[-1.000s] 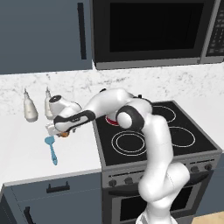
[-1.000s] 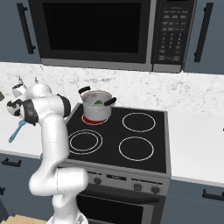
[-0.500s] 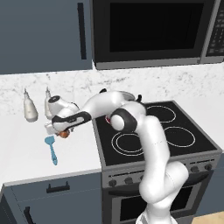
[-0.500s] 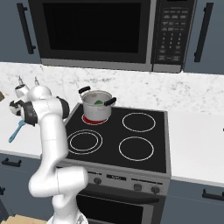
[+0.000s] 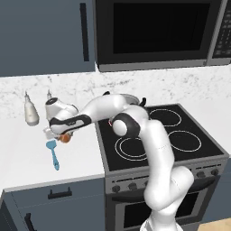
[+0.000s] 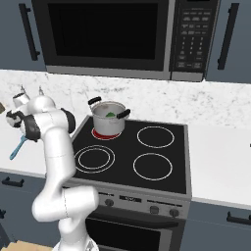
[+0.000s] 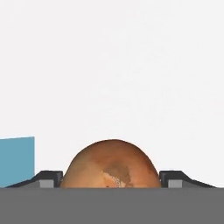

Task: Put the broccoli and onion in the pot. Retrieve the spatula and lightly stir the vegetables in the pot.

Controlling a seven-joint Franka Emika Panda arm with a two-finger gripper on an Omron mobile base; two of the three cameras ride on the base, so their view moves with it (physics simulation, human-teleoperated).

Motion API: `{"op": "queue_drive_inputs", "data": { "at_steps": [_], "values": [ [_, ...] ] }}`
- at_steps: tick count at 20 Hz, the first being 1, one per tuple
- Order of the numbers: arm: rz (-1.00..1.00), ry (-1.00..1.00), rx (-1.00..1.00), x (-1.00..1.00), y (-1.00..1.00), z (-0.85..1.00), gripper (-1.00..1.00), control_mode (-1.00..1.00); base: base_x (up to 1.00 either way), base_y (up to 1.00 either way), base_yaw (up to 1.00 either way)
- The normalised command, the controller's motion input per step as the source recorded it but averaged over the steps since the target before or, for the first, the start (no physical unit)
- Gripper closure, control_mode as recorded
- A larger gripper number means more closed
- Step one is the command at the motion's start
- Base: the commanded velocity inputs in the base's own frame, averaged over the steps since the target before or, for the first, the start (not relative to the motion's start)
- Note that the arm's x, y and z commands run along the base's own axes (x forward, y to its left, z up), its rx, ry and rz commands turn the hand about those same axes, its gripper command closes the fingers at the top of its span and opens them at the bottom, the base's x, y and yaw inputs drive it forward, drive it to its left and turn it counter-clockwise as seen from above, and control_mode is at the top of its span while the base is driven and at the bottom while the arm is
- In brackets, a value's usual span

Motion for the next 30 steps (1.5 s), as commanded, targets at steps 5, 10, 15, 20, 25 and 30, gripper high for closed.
{"op": "queue_drive_inputs", "data": {
  "at_steps": [5,10,15,20,25,30],
  "values": [
    [-0.05,0.0,0.0,-0.7,-0.36,0.0,1.0,-1.0,0.0,0.0,0.0],
    [-0.01,-0.26,0.0,-1.0,-0.5,0.43,1.0,-1.0,0.0,0.0,0.0],
    [0.0,-0.43,0.0,-0.8,-0.8,0.77,1.0,-1.0,0.0,0.0,0.0],
    [-0.03,-0.37,0.0,-0.38,-1.0,0.81,1.0,-1.0,0.0,0.0,0.0],
    [-0.05,-0.36,0.01,-0.27,-1.0,0.94,1.0,-1.0,0.0,0.0,0.0],
    [-0.1,-0.09,0.11,0.08,-1.0,0.92,1.0,-1.0,0.0,0.0,0.0]
  ]
}}
